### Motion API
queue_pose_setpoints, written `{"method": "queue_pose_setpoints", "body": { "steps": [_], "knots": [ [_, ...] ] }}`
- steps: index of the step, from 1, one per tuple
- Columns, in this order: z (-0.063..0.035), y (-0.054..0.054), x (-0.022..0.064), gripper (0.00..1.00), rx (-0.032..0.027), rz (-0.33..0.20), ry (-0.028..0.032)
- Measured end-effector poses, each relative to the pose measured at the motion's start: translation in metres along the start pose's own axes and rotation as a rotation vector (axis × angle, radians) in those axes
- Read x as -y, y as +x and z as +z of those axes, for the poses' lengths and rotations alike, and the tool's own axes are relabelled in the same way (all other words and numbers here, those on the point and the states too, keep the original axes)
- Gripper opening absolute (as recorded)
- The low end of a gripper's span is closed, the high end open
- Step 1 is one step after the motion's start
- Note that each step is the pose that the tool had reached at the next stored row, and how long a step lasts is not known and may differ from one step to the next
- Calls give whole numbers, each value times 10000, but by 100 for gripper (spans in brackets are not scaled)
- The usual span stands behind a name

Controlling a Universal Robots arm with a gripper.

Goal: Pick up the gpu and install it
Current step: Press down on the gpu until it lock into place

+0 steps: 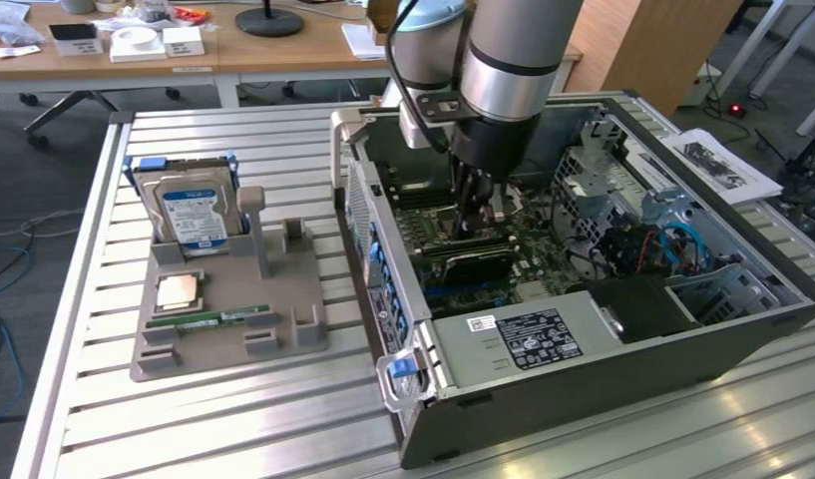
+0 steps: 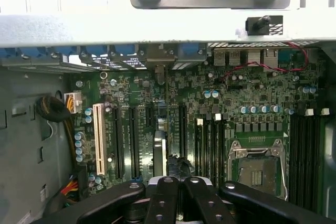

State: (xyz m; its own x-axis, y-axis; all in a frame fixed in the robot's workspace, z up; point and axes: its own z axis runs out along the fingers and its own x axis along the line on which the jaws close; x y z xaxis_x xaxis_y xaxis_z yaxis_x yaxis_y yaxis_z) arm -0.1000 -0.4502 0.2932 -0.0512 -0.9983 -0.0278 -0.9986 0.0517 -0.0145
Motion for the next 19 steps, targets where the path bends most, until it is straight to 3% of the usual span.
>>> {"method": "queue_pose_setpoints", "body": {
  "steps": [19],
  "knots": [
    [181,20,-18,11,-1,-1,0]
  ]
}}
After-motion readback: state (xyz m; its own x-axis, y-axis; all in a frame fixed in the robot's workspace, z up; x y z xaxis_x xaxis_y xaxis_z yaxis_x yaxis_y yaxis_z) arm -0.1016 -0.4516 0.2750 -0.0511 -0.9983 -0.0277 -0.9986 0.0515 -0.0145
